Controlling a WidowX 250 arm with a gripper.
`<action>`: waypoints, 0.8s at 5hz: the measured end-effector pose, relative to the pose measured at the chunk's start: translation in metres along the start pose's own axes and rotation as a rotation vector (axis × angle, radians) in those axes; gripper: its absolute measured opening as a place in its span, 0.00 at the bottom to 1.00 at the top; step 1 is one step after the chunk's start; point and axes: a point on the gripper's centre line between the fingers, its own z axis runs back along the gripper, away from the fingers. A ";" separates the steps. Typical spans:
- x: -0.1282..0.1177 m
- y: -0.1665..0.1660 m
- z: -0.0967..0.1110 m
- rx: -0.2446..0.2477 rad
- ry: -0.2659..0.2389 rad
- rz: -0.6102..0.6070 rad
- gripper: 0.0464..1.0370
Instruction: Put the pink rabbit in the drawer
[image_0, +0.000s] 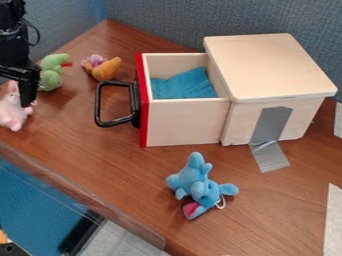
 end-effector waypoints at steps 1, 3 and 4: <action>-0.002 0.004 -0.013 0.042 0.015 0.002 0.96; -0.006 0.005 -0.025 0.046 0.073 0.021 0.63; -0.006 -0.002 -0.023 -0.011 0.082 0.036 0.42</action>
